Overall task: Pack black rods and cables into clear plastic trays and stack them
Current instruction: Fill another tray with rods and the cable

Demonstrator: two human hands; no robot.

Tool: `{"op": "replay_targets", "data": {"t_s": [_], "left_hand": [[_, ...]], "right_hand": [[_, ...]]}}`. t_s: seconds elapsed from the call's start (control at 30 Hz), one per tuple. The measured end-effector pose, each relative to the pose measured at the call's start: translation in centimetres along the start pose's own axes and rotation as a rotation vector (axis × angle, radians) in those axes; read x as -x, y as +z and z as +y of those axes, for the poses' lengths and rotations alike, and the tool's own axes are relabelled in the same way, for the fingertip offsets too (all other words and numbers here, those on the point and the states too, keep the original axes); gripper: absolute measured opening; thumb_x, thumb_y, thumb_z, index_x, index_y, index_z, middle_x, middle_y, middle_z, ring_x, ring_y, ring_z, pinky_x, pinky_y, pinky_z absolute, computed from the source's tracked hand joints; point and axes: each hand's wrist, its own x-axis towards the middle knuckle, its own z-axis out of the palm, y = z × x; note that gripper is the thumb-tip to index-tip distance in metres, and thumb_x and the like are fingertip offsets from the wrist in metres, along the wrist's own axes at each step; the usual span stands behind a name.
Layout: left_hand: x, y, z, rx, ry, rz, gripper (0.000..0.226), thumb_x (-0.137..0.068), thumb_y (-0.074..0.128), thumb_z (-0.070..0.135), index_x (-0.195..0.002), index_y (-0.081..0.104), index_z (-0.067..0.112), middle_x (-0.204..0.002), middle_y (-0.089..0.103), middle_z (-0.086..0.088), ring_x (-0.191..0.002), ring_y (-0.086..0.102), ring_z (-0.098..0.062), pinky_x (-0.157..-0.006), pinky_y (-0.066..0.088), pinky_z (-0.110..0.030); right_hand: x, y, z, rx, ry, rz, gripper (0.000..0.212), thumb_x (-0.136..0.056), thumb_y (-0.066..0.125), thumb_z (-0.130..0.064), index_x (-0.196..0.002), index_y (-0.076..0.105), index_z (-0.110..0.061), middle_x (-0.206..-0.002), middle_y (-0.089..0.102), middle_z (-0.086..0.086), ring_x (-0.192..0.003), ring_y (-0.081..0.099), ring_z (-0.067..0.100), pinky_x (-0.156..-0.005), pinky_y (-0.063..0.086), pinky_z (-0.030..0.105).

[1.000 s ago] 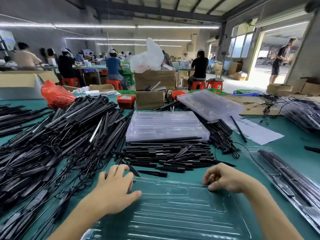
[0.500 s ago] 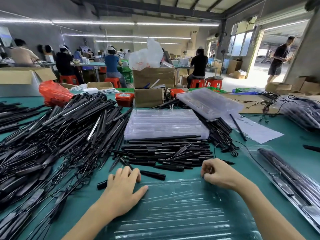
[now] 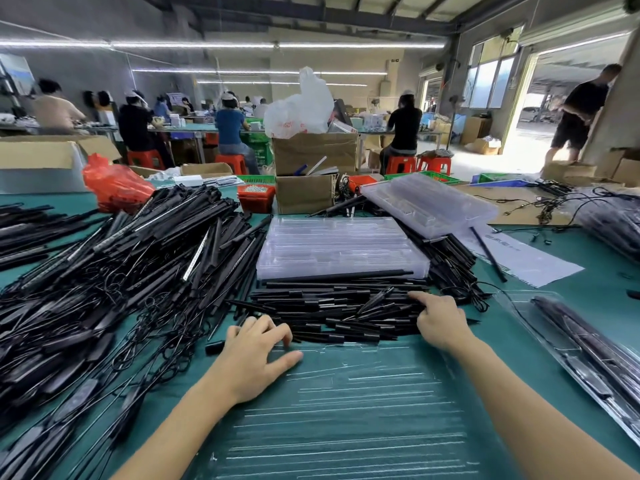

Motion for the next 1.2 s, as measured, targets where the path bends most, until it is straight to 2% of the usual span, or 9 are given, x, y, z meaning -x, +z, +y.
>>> {"op": "replay_targets", "data": {"t_s": [0.1,0.3,0.5,0.63,0.7,0.83,0.93,1.07,1.2], "left_hand": [[0.1,0.0,0.0,-0.027,0.004,0.004,0.048,-0.085,0.024,0.080,-0.102,0.047,0.042,-0.098,0.038,0.022,-0.100,0.035,-0.005,-0.095,0.025,-0.034],[0.0,0.2,-0.1,-0.044,0.010,0.011,0.047,-0.086,0.021,0.082,-0.101,0.044,0.043,-0.095,0.035,0.023,-0.099,0.035,-0.005,-0.094,0.024,-0.034],[-0.4,-0.5,-0.3,-0.121,0.093,-0.045,0.043,-0.085,0.025,0.075,-0.105,0.041,0.041,-0.100,0.038,0.016,-0.101,0.034,-0.008,-0.095,0.021,-0.033],[-1.1,-2.1,-0.6,-0.274,0.099,-0.144,0.029,-0.101,0.029,0.057,-0.122,0.038,0.040,-0.113,0.040,0.011,-0.114,0.037,-0.014,-0.104,0.026,-0.041],[-1.4,-2.5,-0.3,-0.363,0.062,-0.171,0.035,-0.104,0.025,0.053,-0.133,0.037,0.038,-0.123,0.042,0.007,-0.122,0.037,-0.018,-0.107,0.025,-0.044],[0.0,-2.8,0.5,-0.058,0.002,-0.354,0.064,-0.089,0.025,0.081,-0.146,0.016,0.054,-0.147,0.025,0.011,-0.138,0.019,-0.013,-0.118,0.010,-0.048],[1.7,-2.0,1.0,-0.033,0.007,-0.453,0.073,-0.081,0.023,0.090,-0.144,0.002,0.061,-0.158,0.002,0.011,-0.148,-0.003,-0.013,-0.119,-0.003,-0.048],[2.1,-0.8,1.5,-0.049,-0.052,-0.354,0.062,-0.091,0.028,0.078,-0.146,0.011,0.055,-0.161,0.002,0.004,-0.150,-0.009,-0.016,-0.120,-0.005,-0.044],[1.5,-1.3,1.8,-0.007,-0.112,-0.297,0.073,-0.085,0.037,0.083,-0.147,0.017,0.050,-0.159,0.006,0.005,-0.150,-0.004,-0.017,-0.120,0.002,-0.044]], "right_hand": [[-0.4,0.4,-0.3,0.088,0.011,0.035,0.055,-0.096,0.041,-0.007,-0.148,0.046,-0.026,-0.142,0.051,0.010,-0.131,0.035,0.035,-0.108,0.032,0.046],[-0.7,0.6,-0.2,-0.047,-0.012,0.158,0.025,-0.099,0.055,-0.010,-0.121,0.067,-0.013,-0.117,0.063,0.013,-0.118,0.044,0.031,-0.098,0.044,0.046],[0.2,0.4,-0.5,-0.218,-0.080,0.317,0.019,-0.103,0.050,-0.015,-0.108,0.068,-0.010,-0.105,0.054,0.007,-0.109,0.041,0.025,-0.086,0.036,0.034],[0.3,-1.0,-1.2,-0.501,-0.075,0.358,0.022,-0.105,0.048,-0.017,-0.092,0.063,-0.008,-0.083,0.063,0.011,-0.072,0.059,0.022,-0.059,0.042,0.022],[0.3,-1.9,-1.7,-0.698,-0.008,0.369,0.021,-0.105,0.047,-0.016,-0.090,0.061,-0.011,-0.083,0.067,0.012,-0.061,0.066,0.018,-0.047,0.046,0.022],[0.6,-3.3,-2.5,-1.018,0.027,0.361,0.019,-0.105,0.048,-0.012,-0.092,0.060,-0.008,-0.096,0.067,0.014,-0.062,0.073,0.015,-0.038,0.050,0.023],[1.1,-3.9,-3.0,-1.148,0.040,0.386,0.017,-0.105,0.049,-0.011,-0.096,0.063,-0.007,-0.104,0.066,0.015,-0.064,0.074,0.018,-0.041,0.053,0.024],[2.2,-4.4,-3.5,-1.367,0.131,0.269,0.019,-0.104,0.048,-0.009,-0.100,0.066,-0.006,-0.109,0.066,0.011,-0.069,0.075,0.020,-0.043,0.053,0.022],[4.2,-4.3,-3.7,-1.469,0.164,0.106,0.023,-0.104,0.046,-0.006,-0.093,0.065,0.000,-0.091,0.068,0.016,-0.059,0.072,0.018,-0.040,0.049,0.021]]}}
